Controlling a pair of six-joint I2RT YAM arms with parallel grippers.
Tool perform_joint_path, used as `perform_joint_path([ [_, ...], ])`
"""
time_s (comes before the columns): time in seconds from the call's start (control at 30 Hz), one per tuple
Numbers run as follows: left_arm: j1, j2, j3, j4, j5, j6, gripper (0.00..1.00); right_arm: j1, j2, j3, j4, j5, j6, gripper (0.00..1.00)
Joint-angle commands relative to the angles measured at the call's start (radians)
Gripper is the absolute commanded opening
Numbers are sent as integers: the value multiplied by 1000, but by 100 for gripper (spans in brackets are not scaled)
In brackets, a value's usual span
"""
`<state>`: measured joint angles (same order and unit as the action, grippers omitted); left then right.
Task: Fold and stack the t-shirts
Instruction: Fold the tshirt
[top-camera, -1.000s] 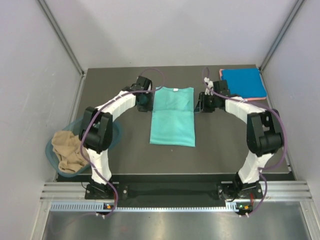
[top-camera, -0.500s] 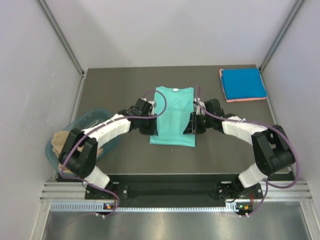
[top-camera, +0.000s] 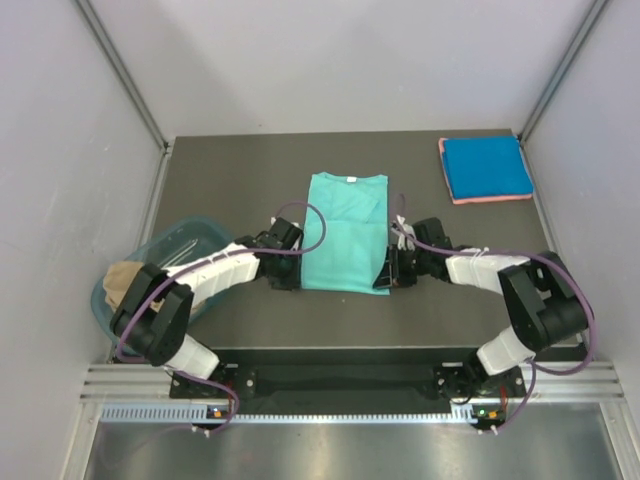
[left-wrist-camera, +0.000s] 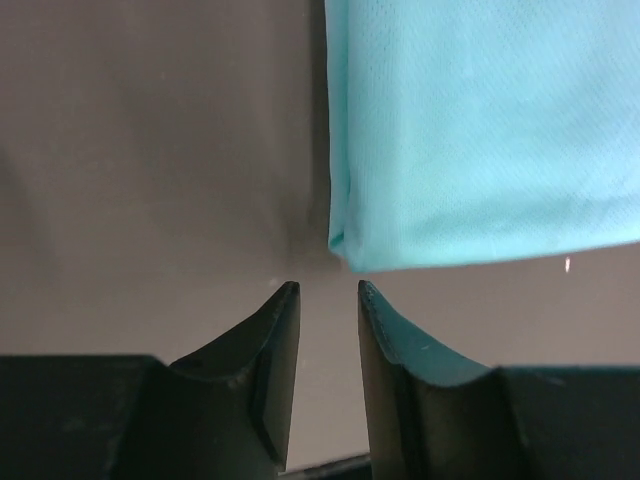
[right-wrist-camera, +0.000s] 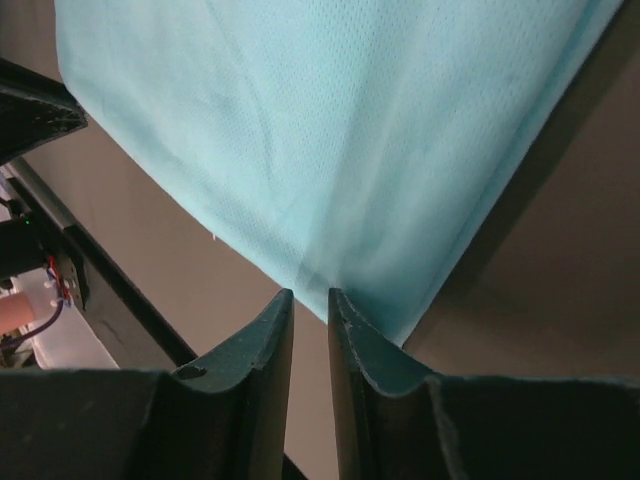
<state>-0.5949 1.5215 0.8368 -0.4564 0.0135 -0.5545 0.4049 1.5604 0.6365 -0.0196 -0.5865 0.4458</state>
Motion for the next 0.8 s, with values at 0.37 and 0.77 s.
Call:
perform_joint_path([
  [0.37, -5, 9, 99, 124, 178, -79, 38, 161, -45, 160, 93, -13, 149, 4],
  [0.77, -5, 42, -96, 131, 6, -136, 37, 173, 119, 3, 268, -1, 159, 3],
])
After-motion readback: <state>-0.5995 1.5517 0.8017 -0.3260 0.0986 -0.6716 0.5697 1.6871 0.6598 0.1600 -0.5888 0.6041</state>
